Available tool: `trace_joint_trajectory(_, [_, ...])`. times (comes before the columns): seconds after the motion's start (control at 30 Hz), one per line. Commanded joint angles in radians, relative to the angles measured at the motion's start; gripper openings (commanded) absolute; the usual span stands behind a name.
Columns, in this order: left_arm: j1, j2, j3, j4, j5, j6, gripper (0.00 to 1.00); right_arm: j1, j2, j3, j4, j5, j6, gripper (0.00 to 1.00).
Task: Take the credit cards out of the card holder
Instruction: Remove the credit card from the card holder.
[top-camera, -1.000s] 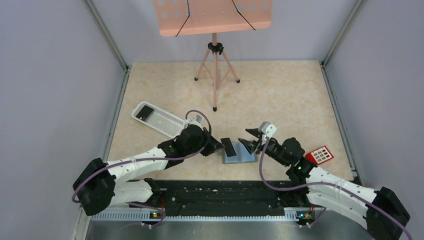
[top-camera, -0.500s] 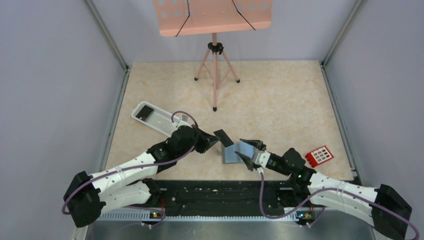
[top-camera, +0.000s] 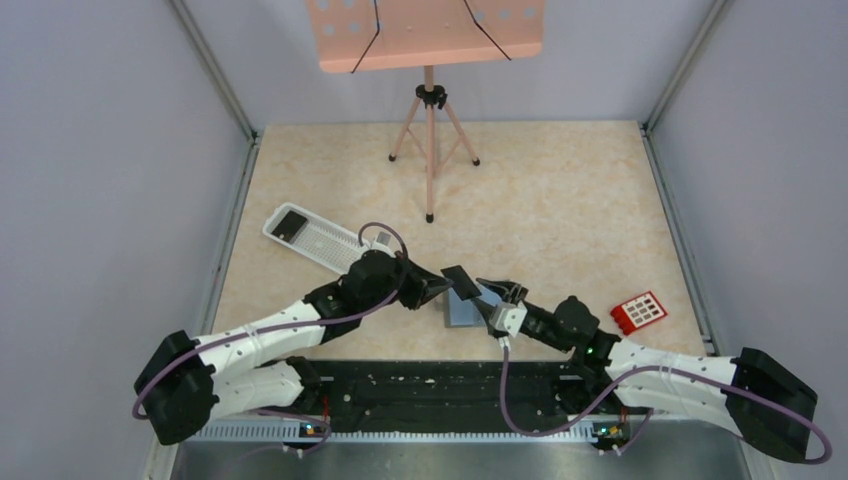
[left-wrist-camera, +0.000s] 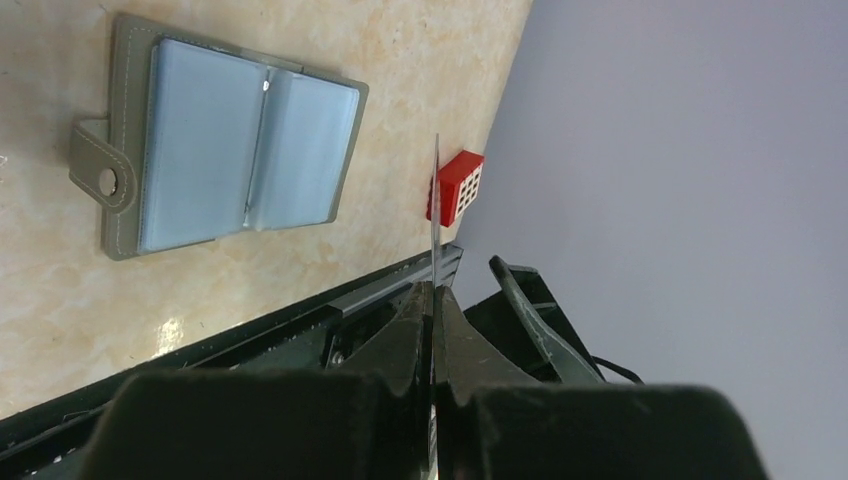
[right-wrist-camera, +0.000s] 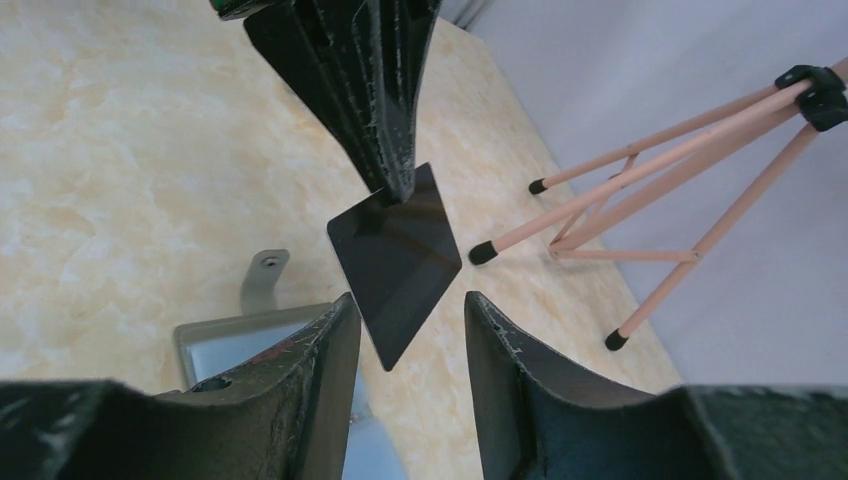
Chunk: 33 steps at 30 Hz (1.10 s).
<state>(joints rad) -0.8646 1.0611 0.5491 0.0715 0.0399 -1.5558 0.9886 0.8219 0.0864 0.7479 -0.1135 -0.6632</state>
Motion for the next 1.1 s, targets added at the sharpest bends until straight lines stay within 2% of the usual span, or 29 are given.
trace_joint_trajectory(0.0, [0.001,0.007,-0.026,0.106,0.048,-0.023,0.00,0.017,0.003,0.017,0.097,0.040,-0.025,0.40])
trace_joint_trajectory(0.03, [0.001,0.007,-0.031,0.123,0.053,-0.022,0.00,0.016,0.003,0.013,0.104,0.040,-0.026,0.36])
trace_joint_trajectory(0.1, [0.001,0.006,-0.033,0.142,0.061,-0.010,0.00,0.016,0.000,0.005,0.111,0.038,-0.026,0.21])
trace_joint_trajectory(0.2, [0.001,0.017,-0.016,0.143,0.083,0.036,0.08,0.017,-0.014,-0.003,0.115,0.029,-0.026,0.00])
trace_joint_trajectory(0.33, [0.001,0.037,0.026,0.112,0.122,0.099,0.16,0.017,-0.015,-0.007,0.110,0.027,-0.004,0.00])
trace_joint_trajectory(0.5, [0.001,0.028,0.074,0.052,0.149,0.258,0.36,0.017,-0.030,0.015,0.089,0.137,0.157,0.00])
trace_joint_trajectory(0.6, [0.001,-0.017,0.081,-0.017,0.089,0.370,0.43,0.016,-0.060,0.077,-0.063,0.262,0.309,0.00])
trace_joint_trajectory(0.77, [0.001,-0.121,0.065,-0.091,-0.051,0.574,0.54,-0.006,-0.115,0.149,-0.262,0.330,0.483,0.00])
trace_joint_trajectory(0.9, [0.001,-0.183,0.055,-0.130,-0.161,0.685,0.56,-0.080,-0.178,0.200,-0.414,0.227,0.679,0.00])
trace_joint_trajectory(1.0, [0.001,-0.226,0.067,-0.119,-0.095,0.853,0.55,-0.135,-0.210,0.229,-0.505,0.075,0.743,0.00])
trace_joint_trajectory(1.07, [0.001,-0.234,0.106,-0.168,-0.055,0.957,0.53,-0.155,-0.229,0.246,-0.562,-0.010,0.750,0.00])
